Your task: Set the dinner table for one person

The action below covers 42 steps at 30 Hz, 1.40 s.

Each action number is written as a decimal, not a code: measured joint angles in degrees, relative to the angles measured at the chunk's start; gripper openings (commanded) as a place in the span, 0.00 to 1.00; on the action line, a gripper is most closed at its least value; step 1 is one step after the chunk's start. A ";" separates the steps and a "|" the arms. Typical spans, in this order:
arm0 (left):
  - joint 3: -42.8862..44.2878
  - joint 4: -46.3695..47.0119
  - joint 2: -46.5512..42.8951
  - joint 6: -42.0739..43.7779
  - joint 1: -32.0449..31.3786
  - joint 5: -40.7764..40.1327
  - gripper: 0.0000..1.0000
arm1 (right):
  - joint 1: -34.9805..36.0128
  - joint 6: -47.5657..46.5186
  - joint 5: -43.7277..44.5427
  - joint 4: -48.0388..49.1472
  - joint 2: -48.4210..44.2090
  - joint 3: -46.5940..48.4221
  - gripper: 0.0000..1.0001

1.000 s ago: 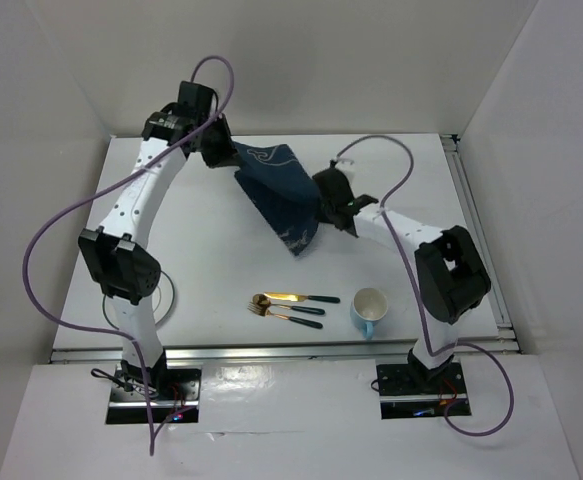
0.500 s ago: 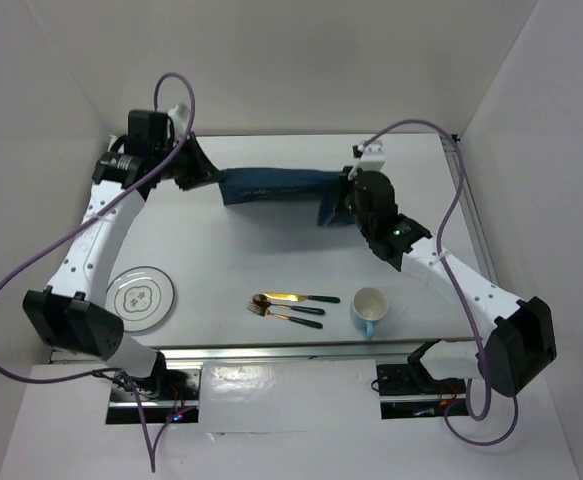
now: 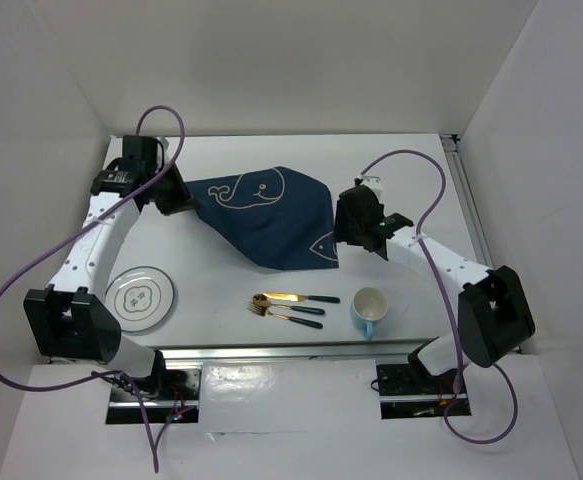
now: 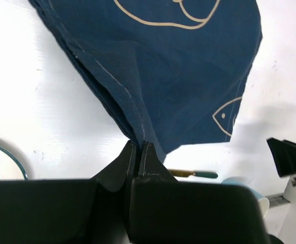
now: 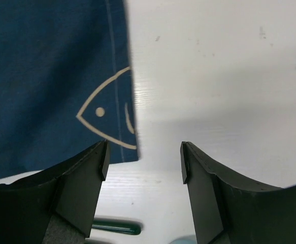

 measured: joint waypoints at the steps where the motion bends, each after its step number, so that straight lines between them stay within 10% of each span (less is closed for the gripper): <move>1: 0.13 0.17 0.00 0.00 0.00 -0.52 0.00 | -0.02 0.15 -0.63 -0.04 -0.42 0.00 0.69; 3: -0.07 -0.04 0.00 -0.24 -0.02 -2.08 0.00 | 0.00 0.26 -2.62 0.26 -1.27 0.00 0.69; 7: -1.46 -2.14 -0.04 -1.55 0.09 -7.63 0.58 | 0.00 0.02 -7.17 -0.94 0.09 3.30 0.65; 13: -2.25 -7.32 -1.49 -5.75 1.77 -17.33 0.78 | -0.07 -2.10 -13.68 -3.13 14.71 18.56 0.67; 20: 0.39 -5.55 -4.42 -4.92 2.21 -17.53 0.76 | -2.54 -2.56 -16.81 -9.55 28.22 27.71 0.77; 37: -12.35 0.15 16.57 -6.49 0.74 -9.53 0.76 | -11.32 -0.17 -25.16 -10.88 21.88 10.25 0.73; 42: -11.69 1.18 21.40 -6.54 0.37 -9.44 0.76 | -10.21 0.13 -27.08 -10.25 21.03 8.44 0.41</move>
